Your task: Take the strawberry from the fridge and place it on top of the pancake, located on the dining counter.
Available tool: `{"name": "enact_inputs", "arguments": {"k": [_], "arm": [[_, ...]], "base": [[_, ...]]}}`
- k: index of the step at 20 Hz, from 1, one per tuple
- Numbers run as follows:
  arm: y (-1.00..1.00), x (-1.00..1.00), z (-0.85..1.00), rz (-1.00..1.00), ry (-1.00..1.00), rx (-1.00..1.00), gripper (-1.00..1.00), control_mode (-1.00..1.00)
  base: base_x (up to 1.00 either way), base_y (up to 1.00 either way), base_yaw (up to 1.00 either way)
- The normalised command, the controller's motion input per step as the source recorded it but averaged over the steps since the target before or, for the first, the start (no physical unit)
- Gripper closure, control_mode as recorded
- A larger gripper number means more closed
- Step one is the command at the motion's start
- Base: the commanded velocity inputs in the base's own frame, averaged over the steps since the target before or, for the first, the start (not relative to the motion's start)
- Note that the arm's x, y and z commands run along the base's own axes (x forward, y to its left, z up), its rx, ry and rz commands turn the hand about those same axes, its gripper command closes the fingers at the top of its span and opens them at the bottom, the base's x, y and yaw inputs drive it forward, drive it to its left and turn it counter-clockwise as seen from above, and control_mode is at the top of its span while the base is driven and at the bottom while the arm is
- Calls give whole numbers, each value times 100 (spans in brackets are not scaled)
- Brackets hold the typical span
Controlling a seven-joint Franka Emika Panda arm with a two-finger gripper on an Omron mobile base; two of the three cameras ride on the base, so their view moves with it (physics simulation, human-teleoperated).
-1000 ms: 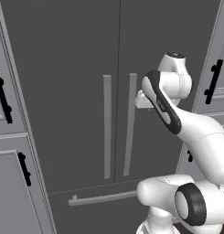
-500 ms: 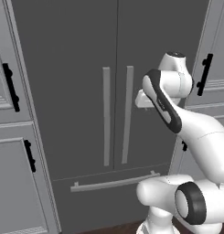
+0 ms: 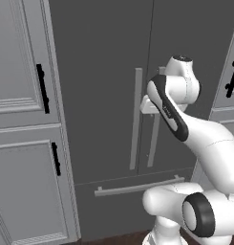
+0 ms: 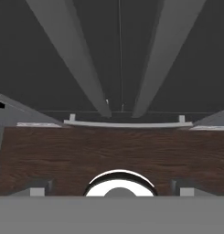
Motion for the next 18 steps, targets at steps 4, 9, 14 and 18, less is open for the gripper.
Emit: {"name": "enact_inputs", "arguments": {"k": [4, 9, 14, 18], "arm": [[0, 0, 0, 0, 0, 0, -100, 100], [0, 0, 0, 0, 0, 0, -100, 100], [0, 0, 0, 0, 0, 0, -100, 100], [-13, 31, -7, -5, -5, -1, -100, -100]], "base": [[-64, -2, -5], [-75, -3, -6], [-38, 0, -7], [0, -1, -2]]}}
